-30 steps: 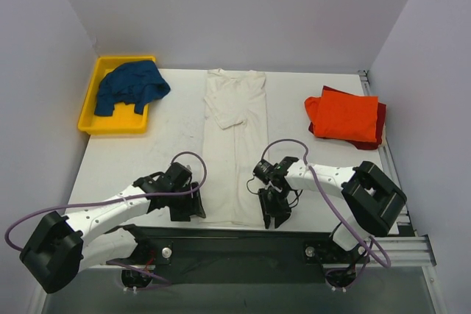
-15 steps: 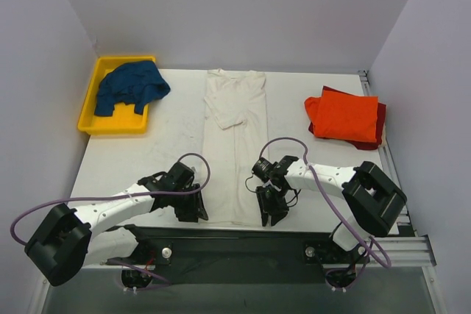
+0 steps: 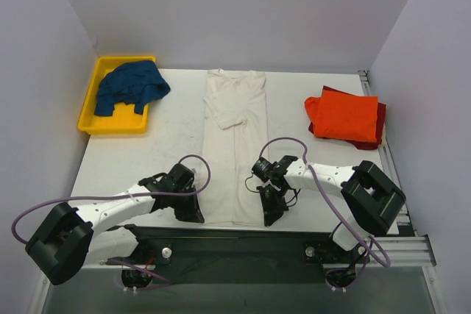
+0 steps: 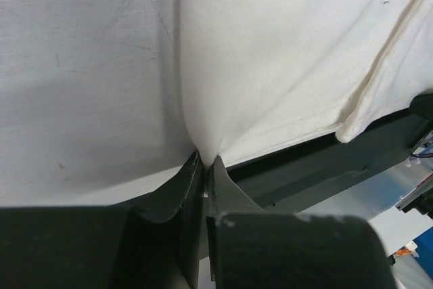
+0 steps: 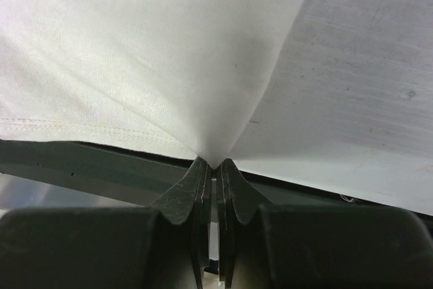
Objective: Fold and stack the t-shirts
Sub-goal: Grab the bottom of the folded rectangular tshirt with both arms, then fold the folded rectangular tshirt in 1/3 of the way
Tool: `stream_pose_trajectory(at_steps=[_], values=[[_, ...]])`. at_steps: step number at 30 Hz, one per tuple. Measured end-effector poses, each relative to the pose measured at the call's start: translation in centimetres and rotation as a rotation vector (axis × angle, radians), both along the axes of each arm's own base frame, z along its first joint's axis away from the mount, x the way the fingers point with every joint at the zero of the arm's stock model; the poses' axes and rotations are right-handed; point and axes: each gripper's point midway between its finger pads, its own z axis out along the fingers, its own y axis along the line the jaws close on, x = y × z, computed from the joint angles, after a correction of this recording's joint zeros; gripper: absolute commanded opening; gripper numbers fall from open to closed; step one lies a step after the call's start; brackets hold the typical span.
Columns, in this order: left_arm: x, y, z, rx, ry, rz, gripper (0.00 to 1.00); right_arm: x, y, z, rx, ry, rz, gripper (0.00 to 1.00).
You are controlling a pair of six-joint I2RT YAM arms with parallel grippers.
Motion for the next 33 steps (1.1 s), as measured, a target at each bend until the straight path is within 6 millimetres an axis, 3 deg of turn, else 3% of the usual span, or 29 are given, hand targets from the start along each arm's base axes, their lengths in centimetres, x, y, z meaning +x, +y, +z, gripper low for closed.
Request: stream_pose_trajectory(at_steps=[11, 17, 25, 33], values=[[-0.6, 0.5, 0.1, -0.030, -0.031, 0.004, 0.00, -0.7, 0.4, 0.4, 0.025, 0.020, -0.017, 0.00], [-1.1, 0.8, 0.8, -0.044, -0.048, 0.007, 0.00, -1.0, 1.0, 1.6, 0.070, 0.003, -0.023, 0.00], [0.4, 0.1, 5.4, -0.111, -0.146, 0.045, 0.00, -0.6, 1.5, 4.8, 0.119, -0.051, -0.049, 0.00], [3.2, -0.9, 8.5, -0.118, -0.225, 0.095, 0.00, 3.6, 3.0, 9.6, 0.156, -0.172, -0.109, 0.00]])
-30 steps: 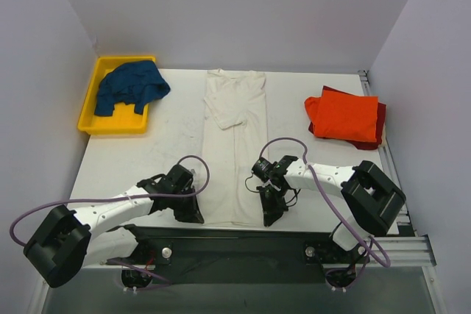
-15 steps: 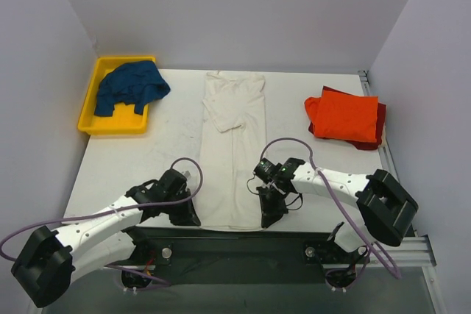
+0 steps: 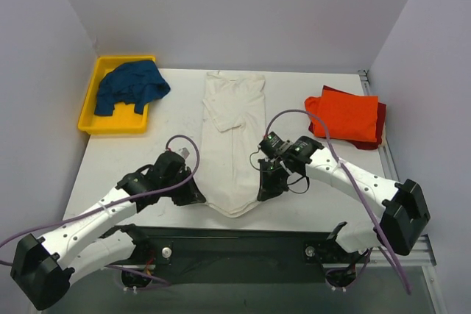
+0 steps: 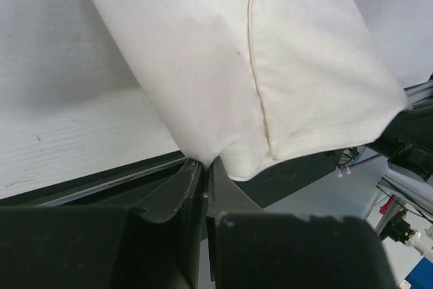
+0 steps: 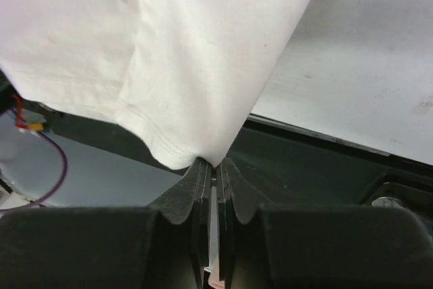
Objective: Fold and stack the t-shirts
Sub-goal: Fold the folded rectangular tshirt in 1/3 of the way
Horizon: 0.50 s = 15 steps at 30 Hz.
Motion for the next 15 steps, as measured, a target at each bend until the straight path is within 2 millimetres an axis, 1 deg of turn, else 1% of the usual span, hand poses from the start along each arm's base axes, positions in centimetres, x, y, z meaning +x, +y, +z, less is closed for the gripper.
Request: stream_pose_trajectory(at_steps=[2, 4, 6, 11, 13, 15], values=[[0.8, -0.1, 0.3, 0.005, -0.003, 0.015, 0.00, 1.6, -0.2, 0.9, 0.008, -0.025, -0.034, 0.00], [1.9, -0.1, 0.5, 0.012, -0.002, 0.031, 0.00, 3.1, -0.5, 1.4, 0.007, -0.042, -0.065, 0.00], [3.6, 0.1, 0.7, 0.014, -0.002, 0.054, 0.00, 4.6, -0.8, 1.6, -0.002, -0.048, -0.085, 0.00], [7.9, 0.1, 1.1, -0.023, -0.013, 0.094, 0.00, 8.4, -0.4, 1.5, -0.028, -0.058, -0.084, 0.00], [9.6, -0.3, 1.2, -0.035, -0.012, 0.092, 0.00, 10.3, 0.0, 1.4, -0.035, -0.061, -0.083, 0.00], [11.2, -0.8, 1.1, -0.039, -0.011, 0.078, 0.00, 11.8, 0.3, 1.1, -0.040, -0.063, -0.082, 0.00]])
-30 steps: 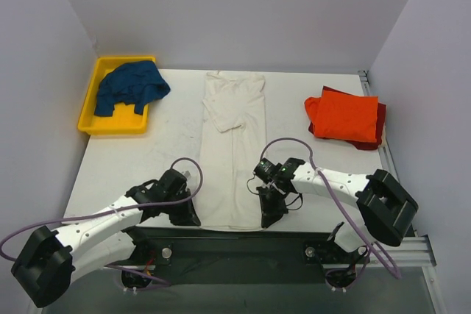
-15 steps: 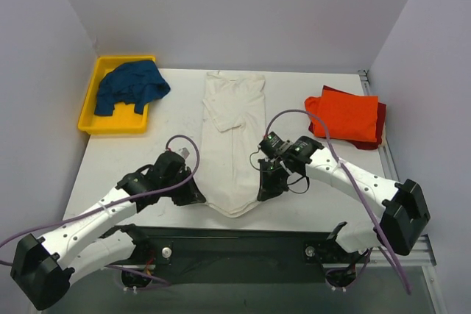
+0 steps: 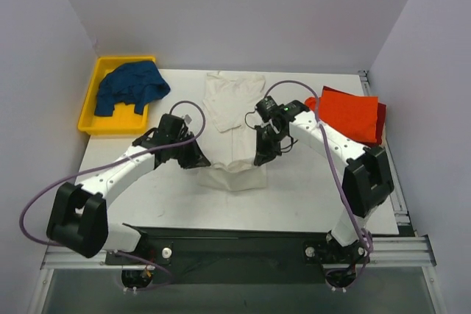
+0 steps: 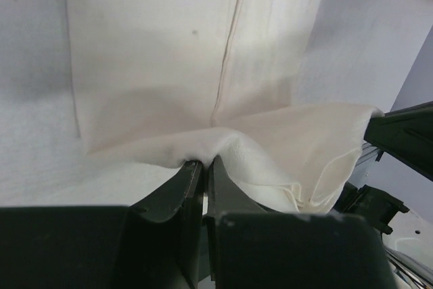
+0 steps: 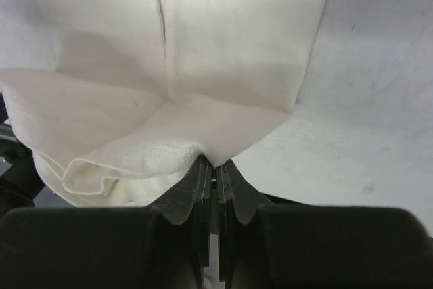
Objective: Fold and stack the t-shirts
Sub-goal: Fold the folded rectangular tshirt in 1/3 of the way
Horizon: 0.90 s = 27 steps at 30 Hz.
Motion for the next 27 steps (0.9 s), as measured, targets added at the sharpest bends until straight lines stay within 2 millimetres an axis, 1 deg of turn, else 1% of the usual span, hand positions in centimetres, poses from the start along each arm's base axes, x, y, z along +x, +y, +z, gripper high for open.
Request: stream_pose_trajectory(at_steps=[1, 3, 6, 10, 13, 16, 19, 22, 25, 27], values=[[1.1, -0.3, 0.0, -0.006, -0.007, -0.009, 0.00, 1.0, 0.1, -0.1, -0.001, -0.003, 0.000, 0.00], [2.7, -0.7, -0.2, -0.016, -0.010, -0.017, 0.00, 2.5, 0.0, -0.4, -0.004, -0.004, -0.009, 0.00], [5.1, -0.7, -0.5, -0.026, -0.013, -0.011, 0.00, 4.9, -0.5, -0.8, -0.007, -0.005, -0.029, 0.00], [9.0, -0.6, -0.7, -0.046, -0.033, 0.008, 0.00, 8.3, -1.0, -1.3, -0.008, -0.014, -0.055, 0.00], [11.5, -0.6, -1.1, -0.063, -0.048, 0.020, 0.00, 10.9, -1.4, -2.1, -0.009, -0.020, -0.074, 0.00], [13.8, -0.7, -1.9, -0.080, -0.058, 0.031, 0.00, 13.5, -1.7, -3.1, -0.011, -0.024, -0.093, 0.00], [15.7, -0.5, -3.1, -0.089, -0.055, 0.048, 0.00, 15.9, -1.9, -4.3, -0.010, -0.025, -0.112, 0.00], [17.0, -0.3, -4.2, -0.092, -0.047, 0.064, 0.00, 18.3, -2.0, -5.4, 0.000, -0.031, -0.135, 0.00], [18.0, -0.1, -4.6, -0.098, -0.044, 0.080, 0.00, 19.6, -2.3, -6.4, 0.009, -0.024, -0.156, 0.00], [18.6, -0.1, -4.7, -0.106, -0.048, 0.089, 0.00, 20.0, -2.6, -6.6, 0.015, -0.019, -0.167, 0.00]])
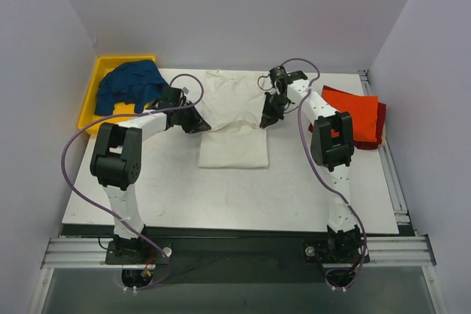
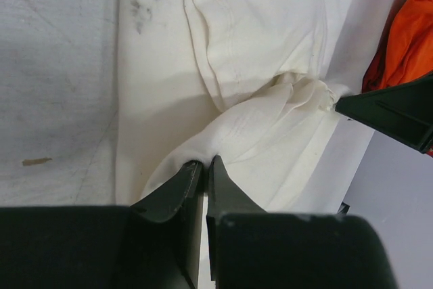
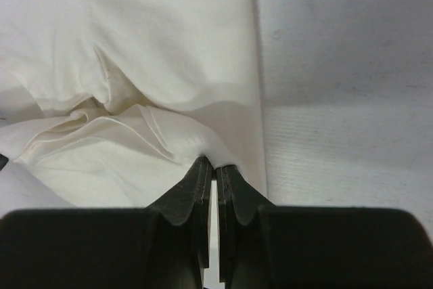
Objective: Fold and stack the t-shirts
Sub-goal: Fold the folded rectangular tshirt in 1/3 of the way, then grab one side of the 2/3 rectangular tshirt with both arms
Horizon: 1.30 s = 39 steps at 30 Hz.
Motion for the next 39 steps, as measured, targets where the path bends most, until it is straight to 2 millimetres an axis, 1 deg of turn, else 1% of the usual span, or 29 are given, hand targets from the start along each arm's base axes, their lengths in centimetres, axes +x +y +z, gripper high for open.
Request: stream_pose_trajectory(at_steps=[1, 2, 3, 4, 5, 6, 7, 9, 10, 12, 14, 16, 20, 24, 27, 29, 31, 34, 37, 39], values=[[0.2, 0.0, -0.1, -0.004, -0.002, 0.005, 0.00, 0.2, -0.1, 0.0, 0.005, 0.000, -0.006, 0.00], [0.3, 0.0, -0.1, -0.005, -0.004, 0.008, 0.21, 0.5, -0.1, 0.0, 0.010, -0.003, -0.008, 0.07], [0.5, 0.0, -0.2, -0.007, -0.003, 0.012, 0.31, 0.7, -0.2, 0.1, 0.015, -0.004, -0.013, 0.29], [0.6, 0.1, -0.3, -0.007, -0.003, 0.016, 0.45, 0.9, -0.2, 0.3, 0.024, -0.004, -0.023, 0.39], [0.7, 0.2, -0.3, -0.006, 0.000, 0.028, 0.88, 1.2, -0.2, 0.4, 0.032, -0.009, -0.024, 0.49], [0.8, 0.4, -0.4, 0.000, -0.005, 0.031, 0.91, 1.3, -0.1, 0.5, 0.040, -0.014, -0.018, 0.52], [1.0, 0.5, -0.3, 0.000, -0.004, 0.046, 0.91, 1.3, -0.1, 0.6, 0.044, -0.015, -0.014, 0.54], [1.3, 0.9, -0.4, 0.015, -0.014, 0.060, 0.96, 1.5, -0.1, 0.8, 0.052, -0.020, -0.011, 0.57], [1.5, 1.2, -0.3, 0.025, -0.022, 0.067, 0.97, 1.5, -0.1, 0.8, 0.055, -0.021, -0.007, 0.57], [1.6, 1.7, 0.0, 0.050, -0.046, 0.072, 0.97, 1.5, -0.2, 0.9, 0.054, -0.025, 0.003, 0.57], [1.3, 2.2, 0.8, 0.078, -0.082, 0.068, 0.97, 1.1, -0.3, 0.9, 0.053, -0.027, 0.016, 0.57], [0.6, 2.7, 1.8, 0.104, -0.119, 0.058, 0.97, 0.0, -0.6, 1.1, 0.048, -0.018, 0.026, 0.57], [-1.0, 3.7, 3.8, 0.164, -0.188, 0.029, 0.97, -3.1, -1.3, 1.9, 0.038, 0.005, 0.045, 0.57], [-3.3, 4.1, 4.5, 0.226, -0.222, -0.014, 0.97, -6.7, -1.4, 2.7, 0.037, 0.002, 0.071, 0.57], [-5.3, 4.3, 4.3, 0.256, -0.217, -0.043, 0.97, -9.7, -1.3, 2.3, 0.030, 0.020, 0.090, 0.57], [-6.7, 4.3, 3.7, 0.270, -0.204, -0.063, 0.97, -11.4, -1.3, 1.4, 0.024, 0.041, 0.100, 0.56], [-7.9, 4.4, 3.0, 0.287, -0.184, -0.077, 0.97, -12.7, -1.3, 0.3, 0.012, 0.069, 0.104, 0.56], [-9.3, 4.1, 2.0, 0.314, -0.155, -0.108, 0.97, -13.7, -1.9, -1.1, -0.011, 0.097, 0.100, 0.54], [-10.5, 3.8, 1.1, 0.336, -0.122, -0.135, 0.97, -13.7, -2.3, -1.6, -0.026, 0.092, 0.091, 0.52], [-11.0, 3.9, 0.6, 0.346, -0.101, -0.143, 0.97, -13.5, -2.4, -1.8, -0.030, 0.082, 0.088, 0.49]])
